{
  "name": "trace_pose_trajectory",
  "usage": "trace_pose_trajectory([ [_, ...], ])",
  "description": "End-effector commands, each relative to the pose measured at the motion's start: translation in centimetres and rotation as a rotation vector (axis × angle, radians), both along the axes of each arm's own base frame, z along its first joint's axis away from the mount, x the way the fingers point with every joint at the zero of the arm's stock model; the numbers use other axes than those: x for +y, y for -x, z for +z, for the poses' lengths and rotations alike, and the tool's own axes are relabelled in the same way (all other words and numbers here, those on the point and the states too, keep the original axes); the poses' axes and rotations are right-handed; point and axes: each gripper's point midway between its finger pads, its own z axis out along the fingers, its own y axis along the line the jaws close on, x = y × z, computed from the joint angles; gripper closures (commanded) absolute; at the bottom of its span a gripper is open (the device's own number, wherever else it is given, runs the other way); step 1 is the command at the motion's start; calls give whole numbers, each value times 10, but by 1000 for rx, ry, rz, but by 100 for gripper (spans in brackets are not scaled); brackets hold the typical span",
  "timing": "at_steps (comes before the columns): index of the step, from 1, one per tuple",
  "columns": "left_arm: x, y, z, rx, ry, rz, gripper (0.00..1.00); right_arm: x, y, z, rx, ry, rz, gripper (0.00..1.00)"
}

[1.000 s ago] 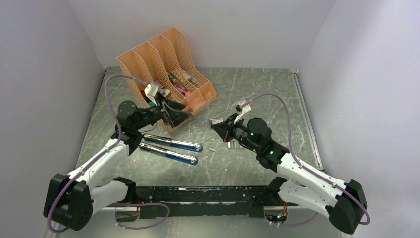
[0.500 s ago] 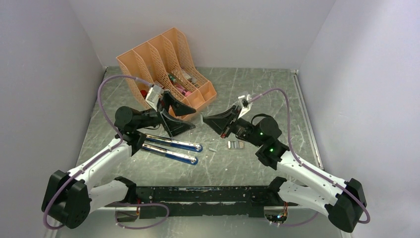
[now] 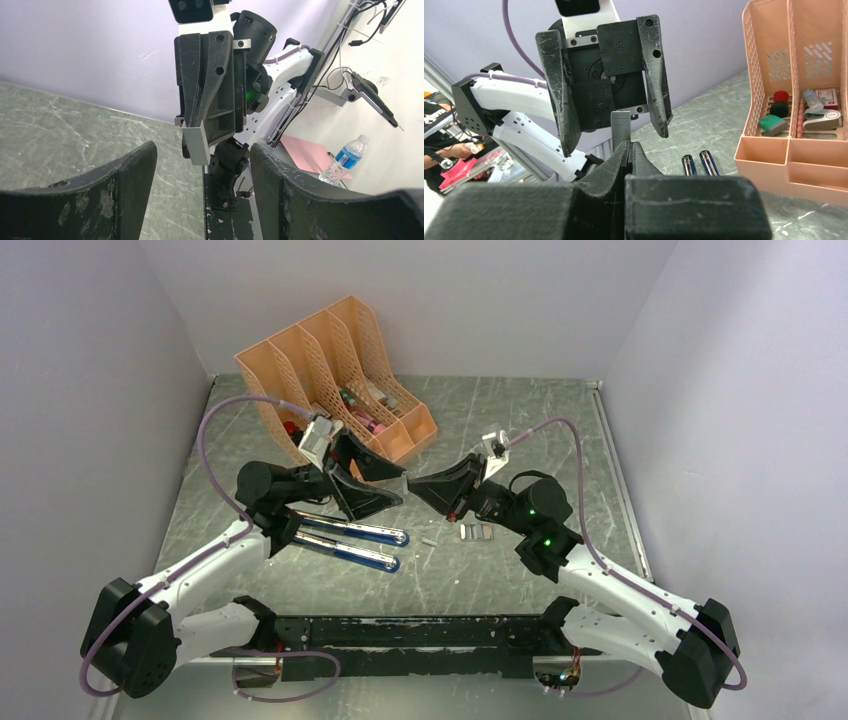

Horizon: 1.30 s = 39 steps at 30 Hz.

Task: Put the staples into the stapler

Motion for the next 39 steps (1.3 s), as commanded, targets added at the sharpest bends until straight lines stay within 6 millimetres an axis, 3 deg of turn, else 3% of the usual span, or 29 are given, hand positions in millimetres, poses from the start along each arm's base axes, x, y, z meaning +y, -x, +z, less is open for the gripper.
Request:
trace_pose_trajectory([
  [1,-1,7,27,-87,74,-7,29,-2,5,6,-15,-28,20,100],
  [7,-5,11,28,-89,70,-20,35,-1,5,3,-1,-23,21,100],
  [29,-7,14,28,-86,77,-47,85,-4,4,0,0,-25,2,100],
  [33,-6,18,30,-93,79,-59,89,-11,-1,0,8,-27,-49,86],
  [39,-5,15,28,-87,65,-37,89,-45,-9,-3,23,-52,-222,77],
])
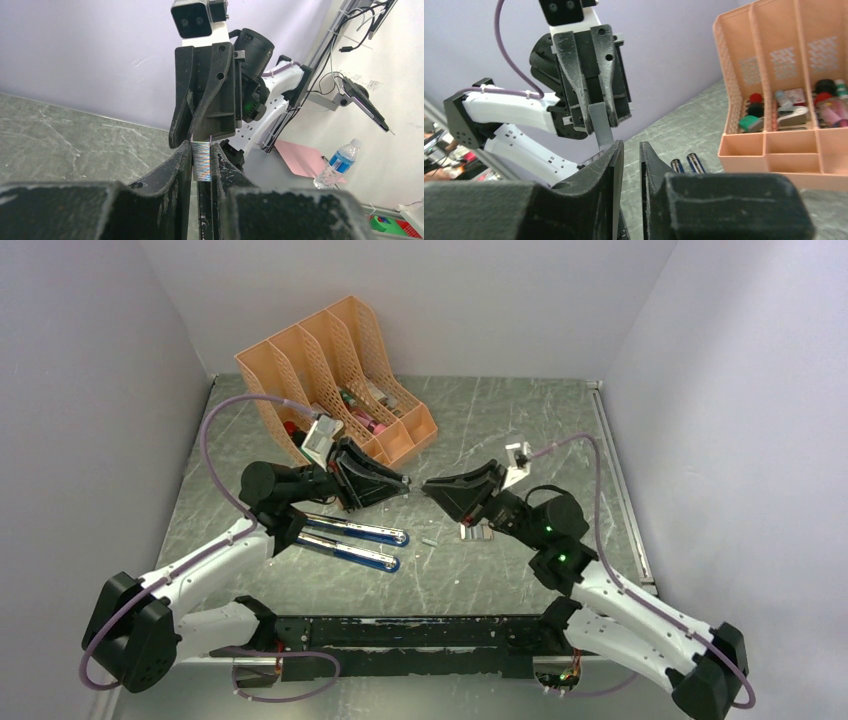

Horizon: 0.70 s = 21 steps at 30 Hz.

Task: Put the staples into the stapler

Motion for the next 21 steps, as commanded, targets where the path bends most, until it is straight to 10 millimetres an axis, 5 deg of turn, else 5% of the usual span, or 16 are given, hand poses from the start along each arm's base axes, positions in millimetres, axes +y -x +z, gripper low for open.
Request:
trace_pose_trajectory([
  [1,2,8,17,-75,19,-2,89,-32,-11,-4,10,-18,-177,75],
  [6,-13,-13,-19,-9,-190,90,93,-68,-20,-14,48,12,-356,72],
  [11,-30,-22,-85,-45,-528,269,93,-122,-43,-38,208,62,-662,72],
  [15,-33,-13,-151,-22,-739,283,93,-159,-52,-60,334,110,-859,71],
  [21,-38,16,-237,-59,-1040,232,93,-170,-50,-68,371,122,-906,71],
])
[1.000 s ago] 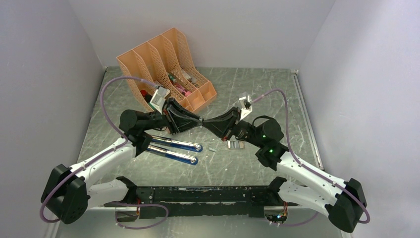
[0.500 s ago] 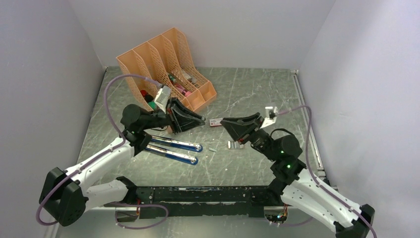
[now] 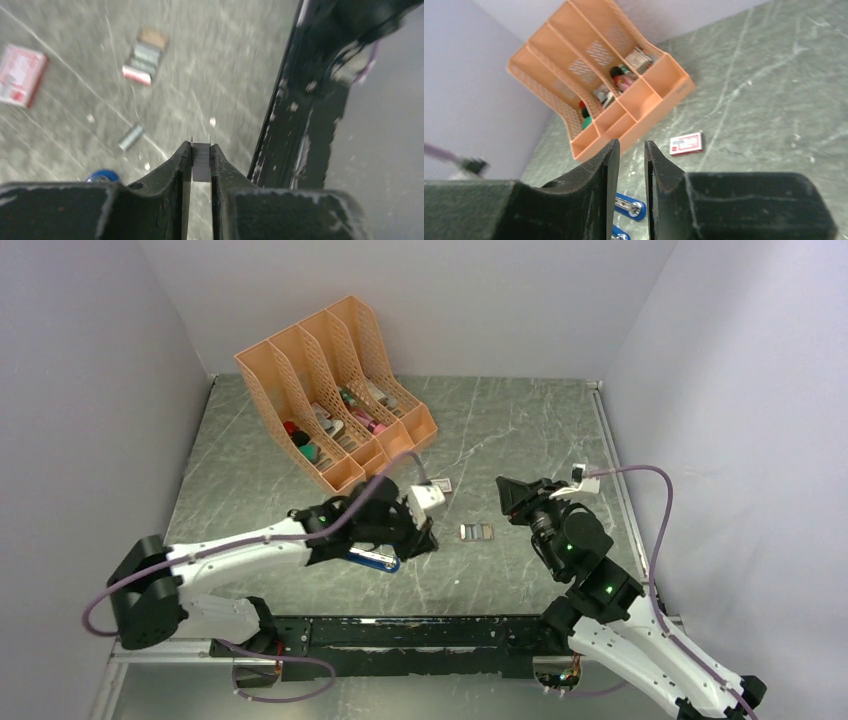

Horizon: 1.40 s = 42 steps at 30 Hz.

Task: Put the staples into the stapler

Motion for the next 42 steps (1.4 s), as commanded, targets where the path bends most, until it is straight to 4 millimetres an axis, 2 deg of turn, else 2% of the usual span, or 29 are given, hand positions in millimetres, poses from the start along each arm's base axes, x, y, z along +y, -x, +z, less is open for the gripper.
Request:
trace_pose_trajectory([
  [1,18,11,-79,-47,-325,5,93,-27,-1,-11,66,5,-129,71],
  [5,16,20,-115,-86,-482,-35,93,-33,2,-15,81,-5,-152,71],
  [9,14,26,-136,-115,-584,-68,93,-34,3,-17,86,2,-153,71],
  [20,3,41,-168,-175,-698,-190,84,-22,2,-21,82,39,-96,66],
  [26,12,37,-178,-220,-756,-221,74,-18,3,-23,77,54,-70,64],
  [30,22,38,-185,-220,-797,-236,73,-18,3,-25,85,59,-71,63],
  [32,25,41,-186,-209,-800,-238,69,-18,2,-25,85,60,-73,62],
  [37,25,43,-168,-203,-737,-201,44,-16,2,-30,93,69,-67,61],
  [40,19,39,-140,-221,-646,-152,39,-16,2,-34,104,78,-66,61],
  [42,15,31,-111,-231,-539,-96,37,-16,2,-38,115,89,-67,61],
])
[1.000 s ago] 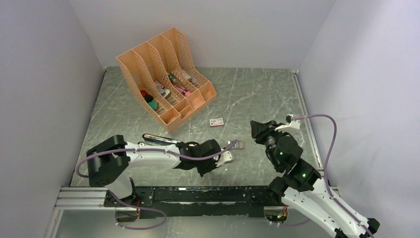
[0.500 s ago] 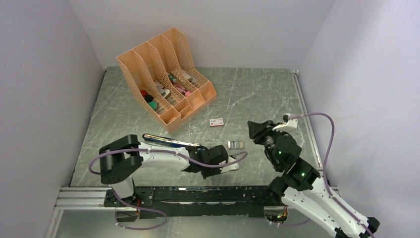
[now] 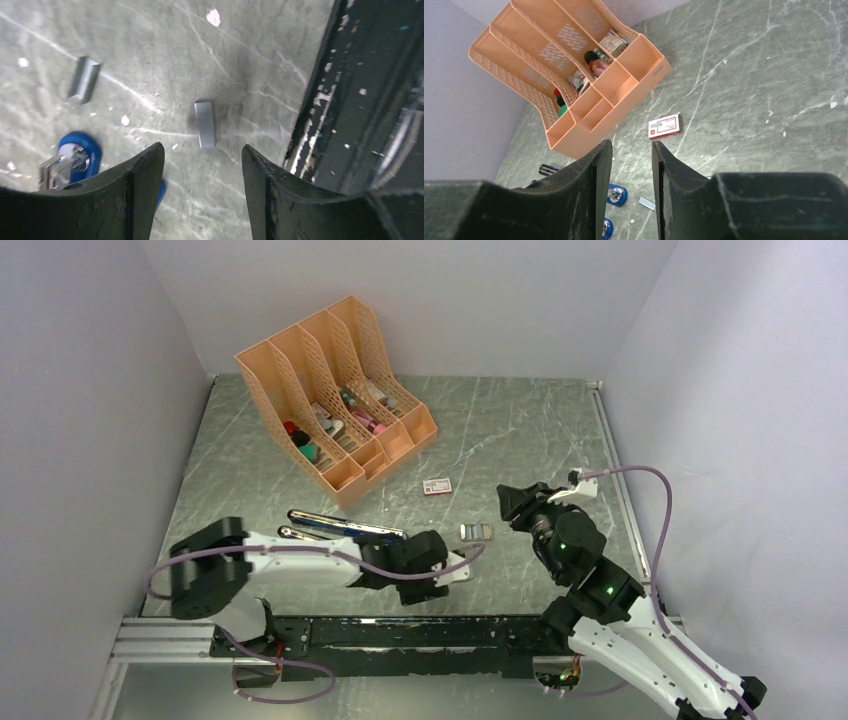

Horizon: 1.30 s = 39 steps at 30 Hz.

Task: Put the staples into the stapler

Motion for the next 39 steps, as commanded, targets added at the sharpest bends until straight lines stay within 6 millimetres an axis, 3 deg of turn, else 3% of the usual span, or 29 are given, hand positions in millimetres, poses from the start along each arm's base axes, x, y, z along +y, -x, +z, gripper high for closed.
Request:
trace_pose_trajectory([
  [1,-9,-15,67,-32,249,90,35,-1,-1,-8,17,28,-6,61],
  [5,12,-50,141,-16,569,234,31,7,-2,-25,54,98,37,54],
  [6,22,-60,154,-20,634,282,30,16,-3,-29,48,126,82,52],
  [9,63,-96,180,-52,763,457,26,53,-7,-64,140,287,267,48],
  [13,88,-114,185,-44,769,538,28,109,-1,-108,267,470,609,51],
  [18,91,-115,184,-35,779,538,29,136,0,-142,355,573,798,60],
  [29,93,-117,181,-27,770,537,31,139,3,-195,495,710,934,65],
  [39,92,-118,180,-20,770,534,32,132,-5,-212,543,754,885,66],
])
